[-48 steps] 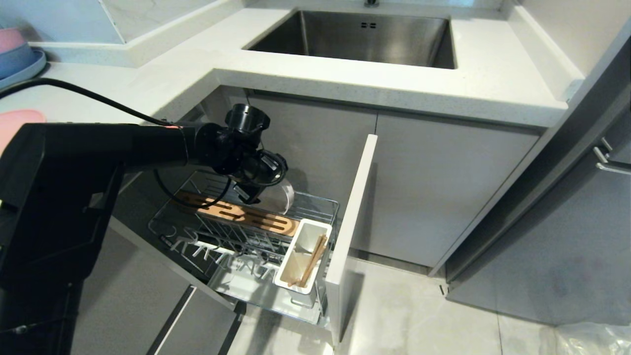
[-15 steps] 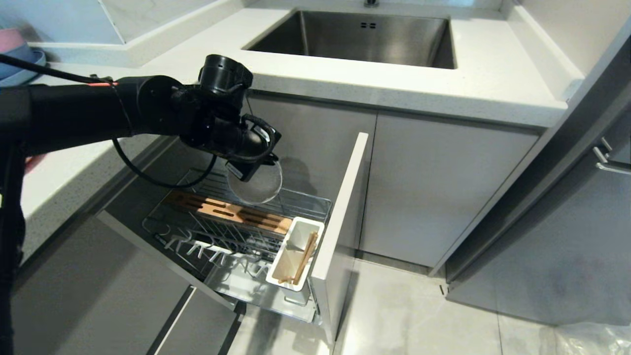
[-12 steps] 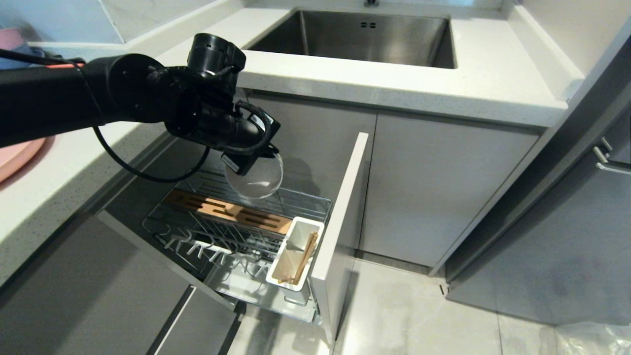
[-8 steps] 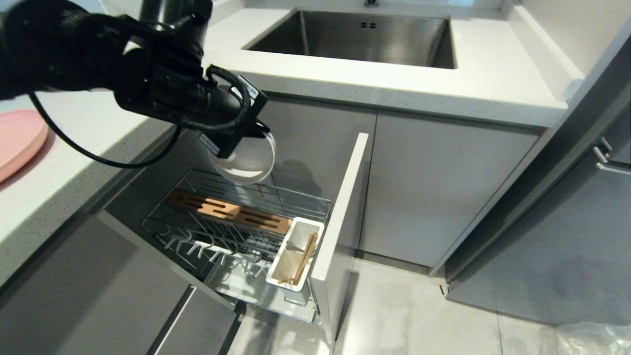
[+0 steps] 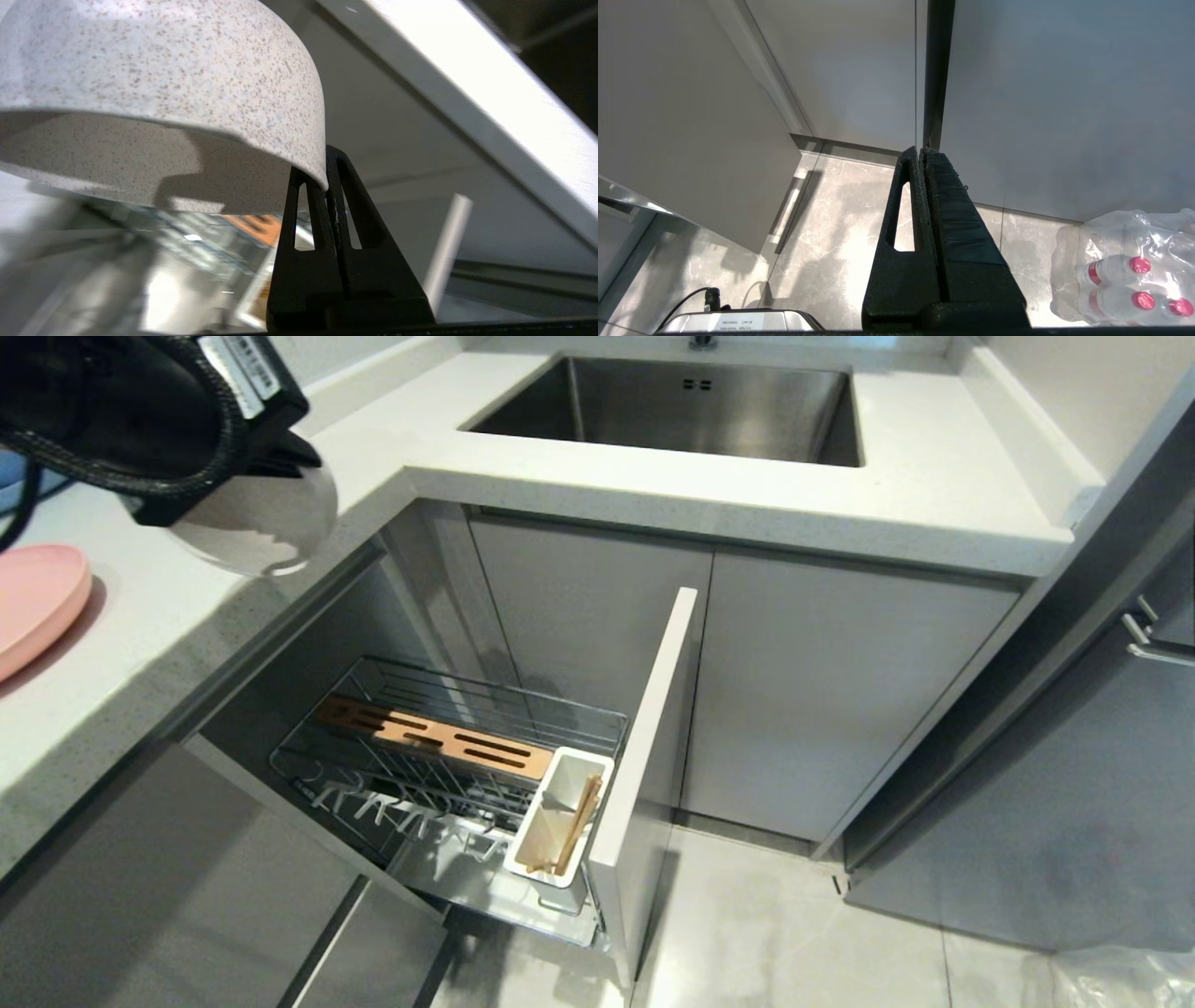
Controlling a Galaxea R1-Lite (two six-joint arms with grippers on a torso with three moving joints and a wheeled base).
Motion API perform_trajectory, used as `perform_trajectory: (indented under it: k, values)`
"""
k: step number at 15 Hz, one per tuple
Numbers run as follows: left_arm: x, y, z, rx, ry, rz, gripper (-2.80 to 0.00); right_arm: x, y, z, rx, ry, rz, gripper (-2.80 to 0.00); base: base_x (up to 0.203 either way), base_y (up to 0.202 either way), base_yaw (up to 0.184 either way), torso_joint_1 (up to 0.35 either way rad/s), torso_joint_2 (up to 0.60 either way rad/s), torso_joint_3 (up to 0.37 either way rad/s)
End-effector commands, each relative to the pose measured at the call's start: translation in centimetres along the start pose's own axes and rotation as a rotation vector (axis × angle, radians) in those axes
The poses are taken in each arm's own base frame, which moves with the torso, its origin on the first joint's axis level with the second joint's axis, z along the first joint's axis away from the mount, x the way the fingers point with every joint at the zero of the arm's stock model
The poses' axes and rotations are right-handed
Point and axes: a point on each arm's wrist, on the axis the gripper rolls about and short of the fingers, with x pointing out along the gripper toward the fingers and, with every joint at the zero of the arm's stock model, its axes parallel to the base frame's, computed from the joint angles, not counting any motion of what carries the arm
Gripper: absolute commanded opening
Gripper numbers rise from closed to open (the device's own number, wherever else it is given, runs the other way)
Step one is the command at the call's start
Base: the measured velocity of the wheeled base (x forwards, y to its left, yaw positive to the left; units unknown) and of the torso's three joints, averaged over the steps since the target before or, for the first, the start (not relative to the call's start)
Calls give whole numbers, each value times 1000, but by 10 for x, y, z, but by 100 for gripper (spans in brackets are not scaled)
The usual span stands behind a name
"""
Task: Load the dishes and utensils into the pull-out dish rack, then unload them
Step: Take the bowl out of the cupboard
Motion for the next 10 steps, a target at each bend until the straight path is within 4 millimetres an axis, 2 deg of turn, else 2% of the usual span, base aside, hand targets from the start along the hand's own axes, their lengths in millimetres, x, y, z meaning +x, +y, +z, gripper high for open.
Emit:
perform_trajectory:
  k: [1, 6, 10]
  values:
    - [-22, 19, 14, 12, -55, 50, -280, 0, 0, 0, 0, 2, 0, -280, 0, 0, 0, 0, 0, 0]
    - [-48, 73, 36, 119, -97, 320, -280, 0, 0, 0, 0, 2, 0, -280, 0, 0, 0, 0, 0, 0]
    - [-69, 107, 45, 200, -46, 444, -280, 0, 0, 0, 0, 2, 0, -280, 0, 0, 0, 0, 0, 0]
